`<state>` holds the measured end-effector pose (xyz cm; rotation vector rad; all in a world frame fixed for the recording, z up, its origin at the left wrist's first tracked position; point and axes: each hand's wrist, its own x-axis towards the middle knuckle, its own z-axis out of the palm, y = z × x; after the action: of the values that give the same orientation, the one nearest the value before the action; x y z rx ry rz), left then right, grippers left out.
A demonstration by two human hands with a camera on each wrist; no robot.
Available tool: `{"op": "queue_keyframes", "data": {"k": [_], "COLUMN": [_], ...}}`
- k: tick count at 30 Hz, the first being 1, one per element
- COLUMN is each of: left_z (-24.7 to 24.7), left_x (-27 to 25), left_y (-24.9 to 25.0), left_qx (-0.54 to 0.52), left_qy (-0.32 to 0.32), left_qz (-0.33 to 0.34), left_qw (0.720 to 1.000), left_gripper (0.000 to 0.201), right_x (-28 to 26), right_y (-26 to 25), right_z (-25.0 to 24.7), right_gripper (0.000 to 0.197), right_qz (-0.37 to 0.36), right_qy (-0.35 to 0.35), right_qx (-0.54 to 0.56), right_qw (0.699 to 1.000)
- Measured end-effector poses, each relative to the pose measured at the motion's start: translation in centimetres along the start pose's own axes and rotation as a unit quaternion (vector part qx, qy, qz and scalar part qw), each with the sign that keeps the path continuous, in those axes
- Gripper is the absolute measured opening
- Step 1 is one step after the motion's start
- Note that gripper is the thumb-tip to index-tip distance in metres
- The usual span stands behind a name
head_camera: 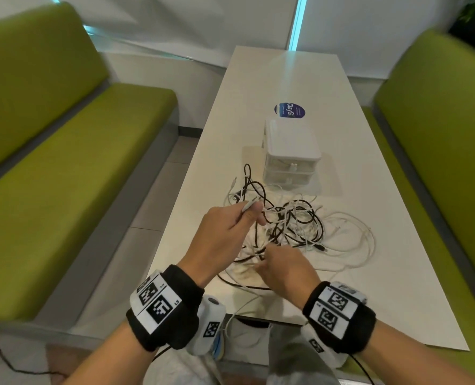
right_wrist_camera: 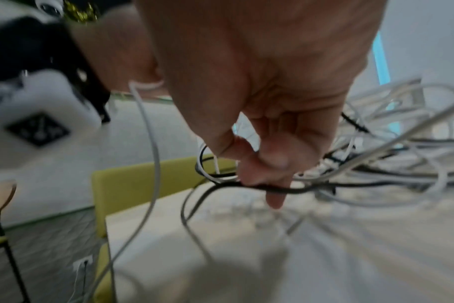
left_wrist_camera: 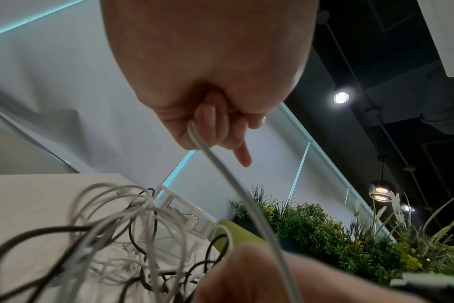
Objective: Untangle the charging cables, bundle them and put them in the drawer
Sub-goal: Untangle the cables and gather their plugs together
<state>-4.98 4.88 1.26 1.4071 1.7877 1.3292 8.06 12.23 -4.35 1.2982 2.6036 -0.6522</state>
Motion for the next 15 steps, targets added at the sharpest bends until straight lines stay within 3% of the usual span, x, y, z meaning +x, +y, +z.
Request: {"op": "queue_keyframes", "data": {"k": [3, 5, 7, 11, 15], "left_z": [0.4, 1.2, 2.1, 3.2, 3.8], "left_x": [0.2, 0.4, 0.7, 1.0, 1.2], "left_y": [-0.6, -1.0, -1.3, -0.7, -0.7], "left_qx": [0.04, 0.083, 0.13, 0.16, 0.183], "left_qy": [-0.004, -0.025, -0.046, -0.09, -0.058], "left_qz": [0.004, 0.02, 0.049, 0.071, 0.06], "left_qw": [0.999, 0.996, 0.989, 0.981, 0.98], "left_gripper": [0.036, 0.04, 0.045, 0.03, 0.019], "right_x": [-1.1, -1.8, -2.1, -2.5, -2.3], "right_y": [0.7, 0.8, 1.0, 1.6, 1.9], "right_z": [-2.8, -4.8, -6.4, -7.4, -6.4], "right_gripper": [0.016, 0.015, 0.02, 0.024, 0.026], "right_qz": [-0.038, -0.045, -0.052, -0.095, -0.133], "right_qy": [0.053, 0.068, 0.095, 0.157, 0.141], "right_qx": [0.072, 0.183, 0.313, 0.476, 0.536], "right_qw": [0.995, 0.98, 0.943, 0.86, 0.822]}}
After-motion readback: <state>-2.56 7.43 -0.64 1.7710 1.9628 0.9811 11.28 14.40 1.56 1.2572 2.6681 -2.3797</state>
